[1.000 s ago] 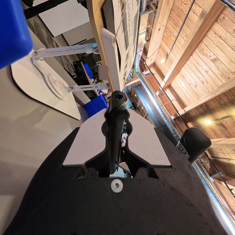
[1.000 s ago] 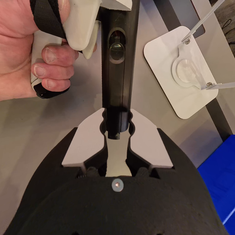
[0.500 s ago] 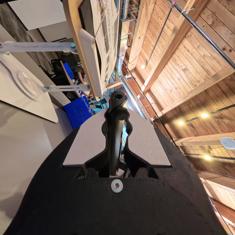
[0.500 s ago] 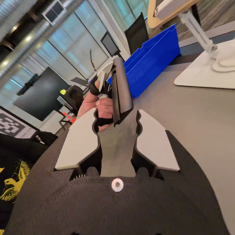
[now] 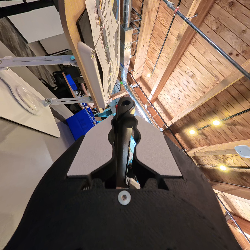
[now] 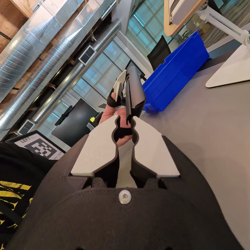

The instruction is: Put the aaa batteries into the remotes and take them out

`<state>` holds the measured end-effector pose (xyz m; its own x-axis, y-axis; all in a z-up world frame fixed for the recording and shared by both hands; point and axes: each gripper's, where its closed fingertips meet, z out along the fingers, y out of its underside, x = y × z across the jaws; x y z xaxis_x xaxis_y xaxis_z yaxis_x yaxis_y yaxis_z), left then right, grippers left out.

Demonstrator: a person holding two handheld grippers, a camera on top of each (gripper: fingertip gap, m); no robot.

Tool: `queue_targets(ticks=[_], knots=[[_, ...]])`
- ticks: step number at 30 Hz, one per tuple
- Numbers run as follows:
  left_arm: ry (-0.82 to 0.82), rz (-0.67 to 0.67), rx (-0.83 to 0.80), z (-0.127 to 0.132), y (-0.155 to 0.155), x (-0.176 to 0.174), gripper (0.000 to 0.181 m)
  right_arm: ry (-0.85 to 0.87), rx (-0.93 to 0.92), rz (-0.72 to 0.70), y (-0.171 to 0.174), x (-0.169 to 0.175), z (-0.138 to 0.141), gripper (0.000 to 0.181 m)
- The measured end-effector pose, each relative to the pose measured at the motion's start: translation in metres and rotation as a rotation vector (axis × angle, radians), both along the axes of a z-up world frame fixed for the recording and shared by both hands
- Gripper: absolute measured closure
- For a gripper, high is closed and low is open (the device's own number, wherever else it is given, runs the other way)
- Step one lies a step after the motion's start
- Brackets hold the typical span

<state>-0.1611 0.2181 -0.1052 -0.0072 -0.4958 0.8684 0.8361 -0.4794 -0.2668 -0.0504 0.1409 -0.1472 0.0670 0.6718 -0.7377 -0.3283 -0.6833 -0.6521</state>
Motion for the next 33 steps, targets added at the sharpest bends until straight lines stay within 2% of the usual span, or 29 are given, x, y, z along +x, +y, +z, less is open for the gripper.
queue_targets(ticks=[4,16,33], knots=[[0.002,0.002,0.008,0.002,-0.001,-0.001,0.157,0.002,-0.003,-0.010,0.001,0.000,0.000,0.179],[0.001,-0.014,0.104,0.017,-0.008,0.003,0.157,0.025,-0.106,0.026,-0.003,0.001,0.005,0.180],[0.040,0.018,0.149,0.023,-0.012,0.005,0.157,0.051,-0.134,-0.047,0.001,0.007,0.006,0.179]])
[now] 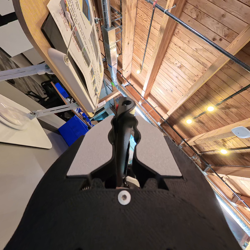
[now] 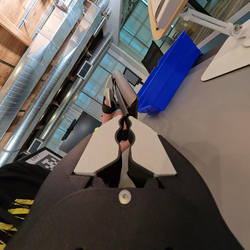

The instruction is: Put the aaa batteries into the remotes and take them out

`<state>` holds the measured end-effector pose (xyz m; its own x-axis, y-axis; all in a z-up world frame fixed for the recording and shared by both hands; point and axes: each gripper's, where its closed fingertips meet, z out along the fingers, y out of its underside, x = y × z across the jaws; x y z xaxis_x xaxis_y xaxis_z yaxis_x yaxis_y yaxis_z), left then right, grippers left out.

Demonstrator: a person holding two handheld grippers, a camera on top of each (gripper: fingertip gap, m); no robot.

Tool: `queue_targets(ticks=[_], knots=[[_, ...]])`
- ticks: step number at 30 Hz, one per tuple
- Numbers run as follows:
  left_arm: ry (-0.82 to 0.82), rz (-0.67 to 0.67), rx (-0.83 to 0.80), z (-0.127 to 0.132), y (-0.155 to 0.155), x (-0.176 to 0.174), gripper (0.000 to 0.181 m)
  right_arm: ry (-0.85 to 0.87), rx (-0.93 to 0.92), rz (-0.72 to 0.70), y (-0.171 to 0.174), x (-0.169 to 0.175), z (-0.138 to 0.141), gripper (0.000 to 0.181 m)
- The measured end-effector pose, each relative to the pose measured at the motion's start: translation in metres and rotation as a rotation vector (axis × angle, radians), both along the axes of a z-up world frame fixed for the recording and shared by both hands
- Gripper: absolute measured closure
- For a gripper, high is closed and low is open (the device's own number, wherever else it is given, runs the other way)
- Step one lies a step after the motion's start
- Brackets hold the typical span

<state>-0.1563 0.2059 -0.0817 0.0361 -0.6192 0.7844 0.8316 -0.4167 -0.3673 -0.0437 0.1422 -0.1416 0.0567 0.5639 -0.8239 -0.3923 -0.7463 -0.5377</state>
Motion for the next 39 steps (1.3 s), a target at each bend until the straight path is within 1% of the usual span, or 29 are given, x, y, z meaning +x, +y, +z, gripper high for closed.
queue_targets(ticks=[7,10,14,19,26,32,34,39], knots=[[-0.029,0.019,-0.003,0.001,0.000,-0.005,0.157,0.046,0.024,-0.058,0.003,-0.003,0.006,0.179],[-0.054,0.029,-0.019,0.000,0.000,-0.006,0.157,0.094,0.041,-0.117,0.003,-0.001,0.009,0.179],[-0.079,0.026,-0.052,-0.005,0.002,-0.006,0.157,0.141,0.043,-0.177,0.002,-0.001,0.005,0.180],[-0.064,0.044,-0.062,-0.006,0.001,-0.006,0.157,0.110,0.064,-0.244,0.002,-0.002,0.001,0.180],[-0.027,0.042,-0.031,-0.002,-0.001,-0.002,0.156,0.069,0.046,-0.238,0.005,-0.003,-0.002,0.179],[-0.025,0.042,-0.032,-0.002,0.000,-0.003,0.156,0.089,0.009,-0.195,0.006,-0.006,-0.007,0.177],[-0.044,0.032,-0.041,-0.004,0.001,-0.004,0.156,0.100,0.003,-0.185,0.007,-0.007,-0.007,0.168],[-0.075,0.011,-0.060,-0.007,0.002,-0.003,0.157,0.123,0.010,-0.170,0.006,-0.007,-0.006,0.159]])
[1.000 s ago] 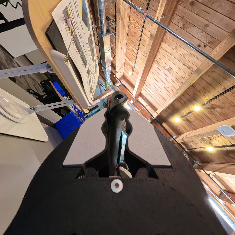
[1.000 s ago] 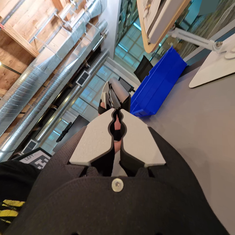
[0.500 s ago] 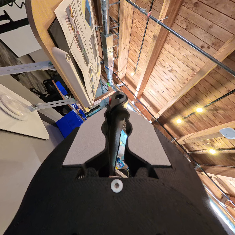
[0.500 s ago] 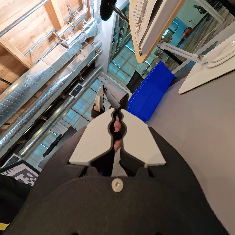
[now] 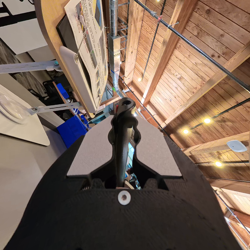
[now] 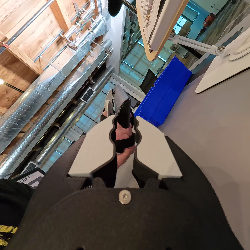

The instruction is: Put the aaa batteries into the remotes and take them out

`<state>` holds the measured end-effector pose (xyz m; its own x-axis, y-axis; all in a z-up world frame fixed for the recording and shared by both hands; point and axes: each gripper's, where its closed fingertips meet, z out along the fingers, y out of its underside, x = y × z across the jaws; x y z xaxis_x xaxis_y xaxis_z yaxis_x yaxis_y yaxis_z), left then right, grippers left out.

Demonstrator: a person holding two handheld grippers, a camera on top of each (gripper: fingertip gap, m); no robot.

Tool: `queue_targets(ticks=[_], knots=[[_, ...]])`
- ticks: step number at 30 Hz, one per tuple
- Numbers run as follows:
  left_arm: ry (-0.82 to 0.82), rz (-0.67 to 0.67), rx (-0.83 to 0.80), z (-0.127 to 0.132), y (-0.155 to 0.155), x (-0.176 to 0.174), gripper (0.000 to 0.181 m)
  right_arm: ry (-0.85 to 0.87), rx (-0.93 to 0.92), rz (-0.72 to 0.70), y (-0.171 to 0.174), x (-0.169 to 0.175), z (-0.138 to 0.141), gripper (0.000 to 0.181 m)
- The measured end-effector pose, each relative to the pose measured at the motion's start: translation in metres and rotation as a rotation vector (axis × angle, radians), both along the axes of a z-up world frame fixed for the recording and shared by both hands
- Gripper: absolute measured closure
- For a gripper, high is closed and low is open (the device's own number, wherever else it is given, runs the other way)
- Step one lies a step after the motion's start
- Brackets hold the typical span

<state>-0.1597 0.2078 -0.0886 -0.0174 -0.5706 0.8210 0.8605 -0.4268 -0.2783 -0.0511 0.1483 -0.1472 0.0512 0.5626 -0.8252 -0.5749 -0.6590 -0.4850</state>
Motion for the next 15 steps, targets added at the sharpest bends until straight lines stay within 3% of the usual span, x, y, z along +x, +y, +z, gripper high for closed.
queue_targets(ticks=[6,15], knots=[[-0.038,-0.049,0.003,0.004,-0.003,0.004,0.157,0.068,0.036,0.082,-0.005,-0.006,0.005,0.144],[-0.093,-0.171,0.041,0.014,-0.012,0.019,0.157,0.232,0.232,0.233,-0.023,-0.017,0.026,0.144]])
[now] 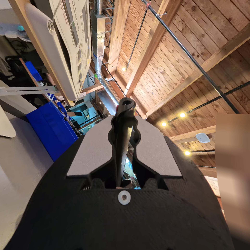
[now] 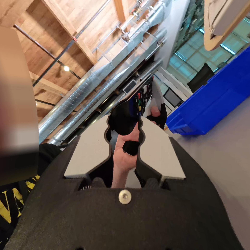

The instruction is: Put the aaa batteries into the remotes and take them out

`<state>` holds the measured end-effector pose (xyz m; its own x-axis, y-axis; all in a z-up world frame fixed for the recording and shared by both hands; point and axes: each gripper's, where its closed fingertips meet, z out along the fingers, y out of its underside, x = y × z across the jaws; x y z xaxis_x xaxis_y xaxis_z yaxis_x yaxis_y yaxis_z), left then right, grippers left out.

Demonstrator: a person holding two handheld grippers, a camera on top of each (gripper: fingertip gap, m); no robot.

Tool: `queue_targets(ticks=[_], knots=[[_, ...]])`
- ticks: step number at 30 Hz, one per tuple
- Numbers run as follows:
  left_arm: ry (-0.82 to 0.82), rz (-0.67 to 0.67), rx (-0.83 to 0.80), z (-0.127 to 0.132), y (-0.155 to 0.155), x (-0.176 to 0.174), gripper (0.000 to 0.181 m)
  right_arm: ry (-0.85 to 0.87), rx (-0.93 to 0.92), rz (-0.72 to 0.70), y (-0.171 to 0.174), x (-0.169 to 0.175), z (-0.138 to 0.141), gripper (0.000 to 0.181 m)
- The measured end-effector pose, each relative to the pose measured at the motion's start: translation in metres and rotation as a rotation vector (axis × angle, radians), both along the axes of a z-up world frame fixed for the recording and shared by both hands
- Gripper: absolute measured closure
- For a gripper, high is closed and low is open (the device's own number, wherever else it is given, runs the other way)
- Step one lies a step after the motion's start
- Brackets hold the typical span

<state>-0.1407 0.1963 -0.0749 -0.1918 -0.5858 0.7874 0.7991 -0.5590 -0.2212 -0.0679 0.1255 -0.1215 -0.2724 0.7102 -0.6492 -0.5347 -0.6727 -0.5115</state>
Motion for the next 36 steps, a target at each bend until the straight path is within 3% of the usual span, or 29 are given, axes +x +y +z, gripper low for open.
queue_targets(ticks=[5,12,16,20,22,23,30,36], knots=[[0.008,-0.044,0.035,0.005,-0.005,0.006,0.157,0.067,0.046,0.103,-0.006,0.001,0.004,0.132],[0.092,0.005,0.106,0.012,-0.011,0.009,0.156,0.055,0.077,0.189,-0.012,-0.002,0.003,0.140],[0.110,0.026,0.108,0.010,-0.008,0.004,0.157,-0.074,0.089,0.145,-0.009,-0.008,-0.004,0.146],[0.168,0.025,0.112,0.011,-0.008,0.008,0.157,-0.290,0.125,-0.028,0.006,-0.004,-0.013,0.117],[0.218,-0.005,0.139,0.013,-0.011,0.013,0.157,-0.459,0.195,-0.155,0.013,0.006,-0.016,0.120],[0.241,-0.030,0.150,0.014,-0.013,0.017,0.157,-0.535,0.232,-0.155,0.012,0.007,-0.017,0.121],[0.334,-0.212,0.225,0.012,-0.037,0.066,0.157,-0.668,0.271,0.114,-0.027,0.002,-0.024,0.152],[0.366,-0.249,0.298,0.013,-0.050,0.087,0.155,-0.657,0.219,0.128,-0.040,0.021,-0.028,0.158]])
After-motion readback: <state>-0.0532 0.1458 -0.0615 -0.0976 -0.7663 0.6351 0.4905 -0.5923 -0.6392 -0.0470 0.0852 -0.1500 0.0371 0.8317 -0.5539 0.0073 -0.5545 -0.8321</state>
